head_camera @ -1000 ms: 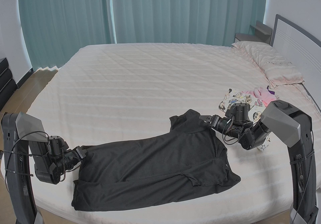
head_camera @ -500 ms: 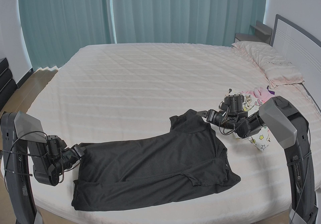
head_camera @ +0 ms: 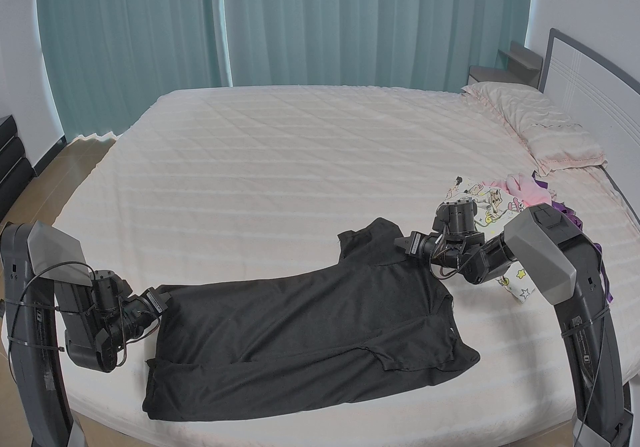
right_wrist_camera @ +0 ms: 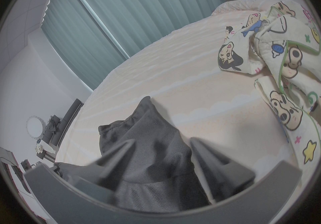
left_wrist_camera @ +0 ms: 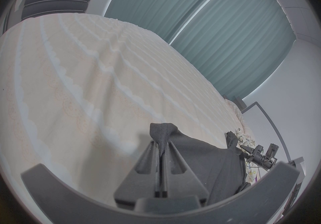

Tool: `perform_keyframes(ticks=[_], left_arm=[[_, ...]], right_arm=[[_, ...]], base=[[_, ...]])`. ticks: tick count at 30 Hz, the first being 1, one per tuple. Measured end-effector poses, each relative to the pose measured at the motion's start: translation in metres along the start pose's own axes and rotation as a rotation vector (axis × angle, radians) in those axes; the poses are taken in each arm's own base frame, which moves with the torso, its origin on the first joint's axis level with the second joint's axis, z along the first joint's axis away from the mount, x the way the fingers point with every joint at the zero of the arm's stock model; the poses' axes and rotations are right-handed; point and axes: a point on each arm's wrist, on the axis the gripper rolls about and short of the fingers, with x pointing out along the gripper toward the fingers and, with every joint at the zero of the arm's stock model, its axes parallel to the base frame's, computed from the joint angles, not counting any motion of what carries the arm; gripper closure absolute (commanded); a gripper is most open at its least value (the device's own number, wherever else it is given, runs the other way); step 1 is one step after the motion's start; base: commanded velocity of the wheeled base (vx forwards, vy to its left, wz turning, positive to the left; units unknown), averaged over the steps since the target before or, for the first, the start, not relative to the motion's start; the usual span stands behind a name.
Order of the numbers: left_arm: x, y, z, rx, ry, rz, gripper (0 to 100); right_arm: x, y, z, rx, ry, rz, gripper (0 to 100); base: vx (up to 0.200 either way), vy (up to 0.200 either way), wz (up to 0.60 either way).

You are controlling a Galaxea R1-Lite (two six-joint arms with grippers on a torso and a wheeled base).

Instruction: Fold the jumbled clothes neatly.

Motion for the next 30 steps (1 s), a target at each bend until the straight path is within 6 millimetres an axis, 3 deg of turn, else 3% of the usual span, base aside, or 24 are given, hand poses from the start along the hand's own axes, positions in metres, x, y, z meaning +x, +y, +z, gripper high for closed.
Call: perform_keyframes(ticks=[15,22,30], left_arm=[[-0.003,-0.001,0.008,0.002,-0.03,0.0,100],[-0.007,0.002,0.015,-0.004,-0.052,0.004,100],[-0.008,0.001,0.018,-0.002,-0.062,0.0,100]], right_arm=[[-0.019,-0.008,0.015,0.041,-0.028,-0.018,100],[-0.029,-0.01,0.032,0.074,-0.114,0.006,100],[-0.035,-0.013,0.029,0.066,-0.136,0.019,100]], base=[[0.0,0.0,0.0],[0.0,0.0,0.0],[0.0,0.0,0.0]])
